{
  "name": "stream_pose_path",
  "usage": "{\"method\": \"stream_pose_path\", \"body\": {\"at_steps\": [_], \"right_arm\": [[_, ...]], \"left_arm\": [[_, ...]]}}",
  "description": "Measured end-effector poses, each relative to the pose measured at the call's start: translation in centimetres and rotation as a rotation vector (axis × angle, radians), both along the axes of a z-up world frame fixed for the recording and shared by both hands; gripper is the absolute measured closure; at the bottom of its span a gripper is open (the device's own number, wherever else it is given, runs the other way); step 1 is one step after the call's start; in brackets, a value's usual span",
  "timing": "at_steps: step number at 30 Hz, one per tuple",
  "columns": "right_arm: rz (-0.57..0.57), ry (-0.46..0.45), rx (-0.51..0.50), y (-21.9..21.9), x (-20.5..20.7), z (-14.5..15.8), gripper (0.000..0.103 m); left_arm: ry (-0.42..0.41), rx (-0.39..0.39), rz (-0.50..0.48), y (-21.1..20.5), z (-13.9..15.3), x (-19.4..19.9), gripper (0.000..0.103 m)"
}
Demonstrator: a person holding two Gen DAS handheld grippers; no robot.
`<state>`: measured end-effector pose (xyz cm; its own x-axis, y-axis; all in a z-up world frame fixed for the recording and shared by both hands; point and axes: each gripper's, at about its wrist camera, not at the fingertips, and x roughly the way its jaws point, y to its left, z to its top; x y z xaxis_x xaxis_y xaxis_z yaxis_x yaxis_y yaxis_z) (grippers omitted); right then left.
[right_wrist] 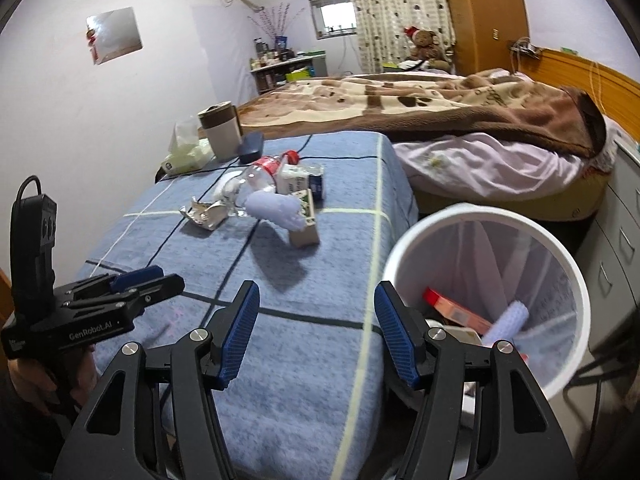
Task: Collect trash
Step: 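Move both tools back over the bed toward the bottle and foam net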
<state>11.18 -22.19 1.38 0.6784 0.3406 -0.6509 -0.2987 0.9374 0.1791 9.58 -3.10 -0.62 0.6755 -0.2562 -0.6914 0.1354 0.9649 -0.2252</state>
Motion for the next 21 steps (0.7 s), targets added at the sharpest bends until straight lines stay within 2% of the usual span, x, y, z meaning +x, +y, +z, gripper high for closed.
{"method": "stream_pose_path", "body": {"at_steps": [21], "right_arm": [[0.116,0.02,-0.068,4.5,7.4,-1.0,0.044]], "left_arm": [[0.006,-0.005,0.092,6.2,0.0,6.4,0.052]]}}
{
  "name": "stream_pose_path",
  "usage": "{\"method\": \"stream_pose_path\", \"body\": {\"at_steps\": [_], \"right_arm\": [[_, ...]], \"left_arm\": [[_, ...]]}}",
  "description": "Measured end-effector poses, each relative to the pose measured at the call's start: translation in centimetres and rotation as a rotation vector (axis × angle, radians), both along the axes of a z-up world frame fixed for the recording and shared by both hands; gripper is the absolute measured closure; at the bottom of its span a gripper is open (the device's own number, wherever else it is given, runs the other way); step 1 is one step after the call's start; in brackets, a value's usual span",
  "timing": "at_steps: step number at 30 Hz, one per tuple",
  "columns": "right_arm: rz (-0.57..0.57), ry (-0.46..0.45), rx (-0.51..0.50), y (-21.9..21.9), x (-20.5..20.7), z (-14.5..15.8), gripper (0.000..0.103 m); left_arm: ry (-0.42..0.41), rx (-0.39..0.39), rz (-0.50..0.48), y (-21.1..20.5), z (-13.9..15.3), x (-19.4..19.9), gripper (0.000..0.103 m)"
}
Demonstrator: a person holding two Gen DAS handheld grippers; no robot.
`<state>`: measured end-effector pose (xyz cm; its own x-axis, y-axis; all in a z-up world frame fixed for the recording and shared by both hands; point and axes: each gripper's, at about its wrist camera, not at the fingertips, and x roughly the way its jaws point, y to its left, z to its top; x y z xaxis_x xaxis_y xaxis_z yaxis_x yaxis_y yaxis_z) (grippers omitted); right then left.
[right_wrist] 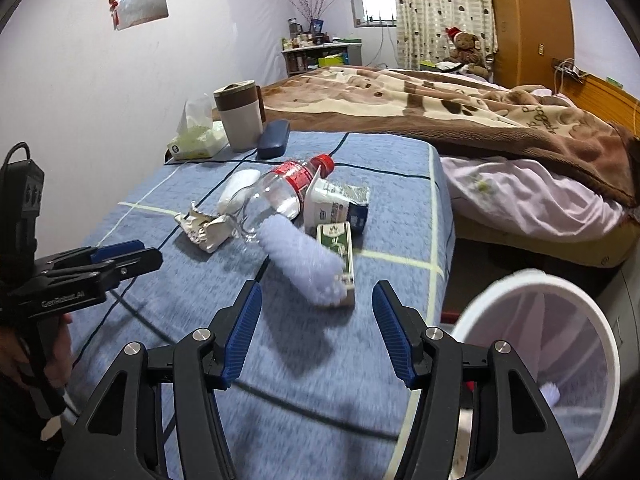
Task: Collect trash
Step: 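Grasp the clear Coke bottle with the left tool while the right grasps the white foam net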
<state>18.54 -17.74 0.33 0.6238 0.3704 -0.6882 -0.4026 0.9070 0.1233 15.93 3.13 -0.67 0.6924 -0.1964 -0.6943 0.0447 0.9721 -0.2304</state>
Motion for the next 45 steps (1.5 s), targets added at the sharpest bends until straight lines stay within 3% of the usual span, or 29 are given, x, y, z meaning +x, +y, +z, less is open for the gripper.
{"method": "stream_pose_path", "body": {"at_steps": [4,8,14,24,29,37,40,45], "right_arm": [[0.015,0.014,-0.016,0.7,1.4,-0.5,0.044],[0.04,0.037,-0.031,1.2,1.9,-1.1,0.066],[0.049,0.029,-0.013,1.0,0.7,-0.7,0.077],[-0.022,-0.016,0.072,-1.6,-1.4,1.0,0.078],[-0.075,-0.014,0.106,-3.1,-0.8,0.9,0.078],[-0.126,-0.018,0.134,-4.8,-0.5,0.5,0.078],[-0.134,-0.013,0.142,-5.2,-0.2,0.2,0.078],[-0.146,-0.001,0.148,-5.8,0.3,-0.3,0.078]], "left_arm": [[0.006,-0.007,0.0,0.5,-0.4,0.8,0.052],[0.014,-0.011,0.002,0.8,-0.8,1.5,0.052],[0.015,-0.01,0.003,0.9,-0.9,1.9,0.052],[-0.012,0.008,-0.034,-1.0,0.8,2.6,0.051],[-0.016,0.025,-0.067,-2.6,1.2,4.1,0.045],[-0.009,0.083,-0.118,-4.7,0.7,7.5,0.044],[-0.003,0.112,-0.128,-5.3,0.2,9.1,0.037],[0.034,0.134,-0.127,-5.5,-1.2,11.4,0.037]]}}
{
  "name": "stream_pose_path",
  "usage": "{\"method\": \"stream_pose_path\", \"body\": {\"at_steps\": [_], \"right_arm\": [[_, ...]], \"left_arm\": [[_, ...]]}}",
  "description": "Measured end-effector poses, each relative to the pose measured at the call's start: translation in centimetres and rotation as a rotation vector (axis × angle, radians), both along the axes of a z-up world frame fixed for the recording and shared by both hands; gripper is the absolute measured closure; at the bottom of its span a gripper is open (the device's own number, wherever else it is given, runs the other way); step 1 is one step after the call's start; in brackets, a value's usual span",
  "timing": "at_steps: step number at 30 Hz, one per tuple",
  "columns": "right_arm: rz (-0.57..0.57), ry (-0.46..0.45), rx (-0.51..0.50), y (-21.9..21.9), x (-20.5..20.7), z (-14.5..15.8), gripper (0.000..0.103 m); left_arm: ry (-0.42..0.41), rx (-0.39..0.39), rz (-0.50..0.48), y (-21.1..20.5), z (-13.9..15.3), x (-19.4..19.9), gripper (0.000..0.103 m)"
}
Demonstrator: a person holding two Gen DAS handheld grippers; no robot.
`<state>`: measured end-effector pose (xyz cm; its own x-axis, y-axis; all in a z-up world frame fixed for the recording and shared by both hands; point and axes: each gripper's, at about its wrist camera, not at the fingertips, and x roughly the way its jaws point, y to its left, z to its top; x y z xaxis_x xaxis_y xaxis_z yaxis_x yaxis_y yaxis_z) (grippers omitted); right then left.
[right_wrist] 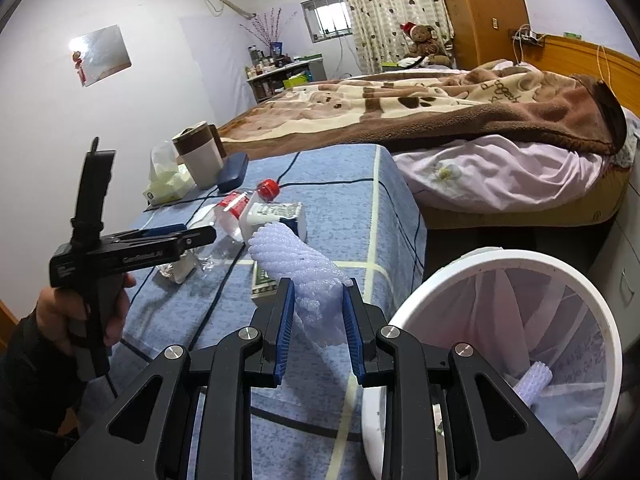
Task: Collect trash
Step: 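Grasp the clear Coke bottle with the left tool while the right grasps the white foam net, then carry bottle and foam net over the wastebasket and open both tools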
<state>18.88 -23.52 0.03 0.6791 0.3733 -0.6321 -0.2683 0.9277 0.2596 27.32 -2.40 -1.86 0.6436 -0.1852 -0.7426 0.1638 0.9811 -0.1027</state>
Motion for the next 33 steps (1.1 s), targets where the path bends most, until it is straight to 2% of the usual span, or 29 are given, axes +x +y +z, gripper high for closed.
{"method": "stream_pose_path", "body": {"at_steps": [9,12,15,23,33], "right_arm": [[-0.009,0.009,-0.002,-0.5,0.0,-0.4,0.078],[-0.011,0.002,-0.005,-0.6,-0.2,-0.1,0.078],[-0.014,-0.005,-0.005,-0.7,-0.9,0.2,0.078],[-0.009,-0.017,-0.003,-0.7,-2.4,0.8,0.078],[0.01,-0.001,0.0,-0.3,-4.3,0.5,0.078]], "left_arm": [[0.057,0.006,0.042,-0.4,-1.6,1.5,0.038],[0.049,0.021,0.05,-0.6,-1.8,0.9,0.04],[0.03,0.003,0.058,-0.4,-1.2,-0.2,0.04],[0.009,-0.026,0.068,0.0,-0.1,-5.6,0.04],[0.076,-0.062,0.036,0.0,-0.1,-12.5,0.04]]}}
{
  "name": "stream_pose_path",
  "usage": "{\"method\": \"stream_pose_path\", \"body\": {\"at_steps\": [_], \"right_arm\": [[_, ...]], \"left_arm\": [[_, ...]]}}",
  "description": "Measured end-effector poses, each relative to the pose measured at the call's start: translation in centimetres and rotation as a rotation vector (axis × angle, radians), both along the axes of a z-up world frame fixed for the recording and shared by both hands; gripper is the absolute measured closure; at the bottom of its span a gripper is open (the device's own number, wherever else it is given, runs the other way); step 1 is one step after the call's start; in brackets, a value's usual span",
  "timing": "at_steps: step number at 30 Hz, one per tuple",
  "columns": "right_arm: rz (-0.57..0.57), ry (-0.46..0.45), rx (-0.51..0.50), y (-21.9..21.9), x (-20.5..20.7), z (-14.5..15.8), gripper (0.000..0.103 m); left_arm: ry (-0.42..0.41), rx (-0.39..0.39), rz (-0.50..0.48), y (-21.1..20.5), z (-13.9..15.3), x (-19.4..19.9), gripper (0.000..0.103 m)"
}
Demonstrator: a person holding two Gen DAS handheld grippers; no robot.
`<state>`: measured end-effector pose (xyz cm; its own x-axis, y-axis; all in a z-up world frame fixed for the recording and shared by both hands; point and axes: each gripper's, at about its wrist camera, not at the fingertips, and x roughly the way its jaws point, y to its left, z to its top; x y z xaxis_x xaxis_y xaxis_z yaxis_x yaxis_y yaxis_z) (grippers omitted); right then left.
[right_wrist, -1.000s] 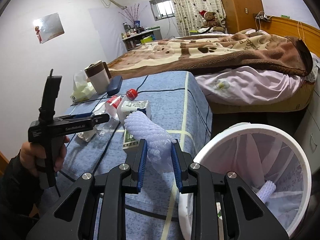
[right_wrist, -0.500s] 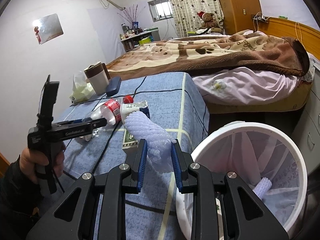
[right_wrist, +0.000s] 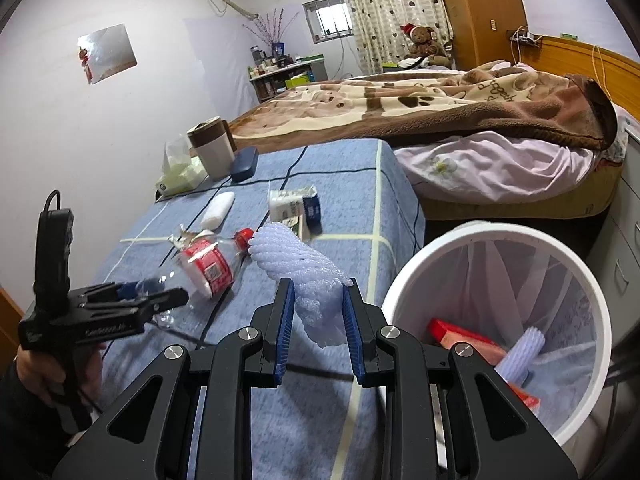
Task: Collect trash
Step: 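Carry bottle and foam net over the wastebasket and open both tools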
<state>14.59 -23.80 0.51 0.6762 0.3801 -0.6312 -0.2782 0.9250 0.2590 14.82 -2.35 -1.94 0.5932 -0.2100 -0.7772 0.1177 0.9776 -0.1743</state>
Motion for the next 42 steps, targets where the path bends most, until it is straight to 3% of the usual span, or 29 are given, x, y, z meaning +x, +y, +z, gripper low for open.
{"method": "stream_pose_path", "body": {"at_steps": [6,16,21,42], "right_arm": [[-0.007,-0.003,0.0,-0.2,-0.6,0.2,0.078],[-0.037,-0.002,0.004,-1.0,-0.8,0.1,0.078],[-0.047,0.002,0.005,-1.3,-0.7,0.0,0.078],[-0.064,-0.016,-0.002,-2.0,-1.3,0.6,0.078]], "left_arm": [[0.023,0.008,-0.024,-0.2,-0.2,-0.9,0.04],[0.042,0.04,-0.09,-2.2,-0.4,1.5,0.04],[0.059,0.019,-0.087,-2.5,-1.0,1.8,0.04],[-0.048,-0.029,-0.092,-2.2,1.1,-1.0,0.043]]}}
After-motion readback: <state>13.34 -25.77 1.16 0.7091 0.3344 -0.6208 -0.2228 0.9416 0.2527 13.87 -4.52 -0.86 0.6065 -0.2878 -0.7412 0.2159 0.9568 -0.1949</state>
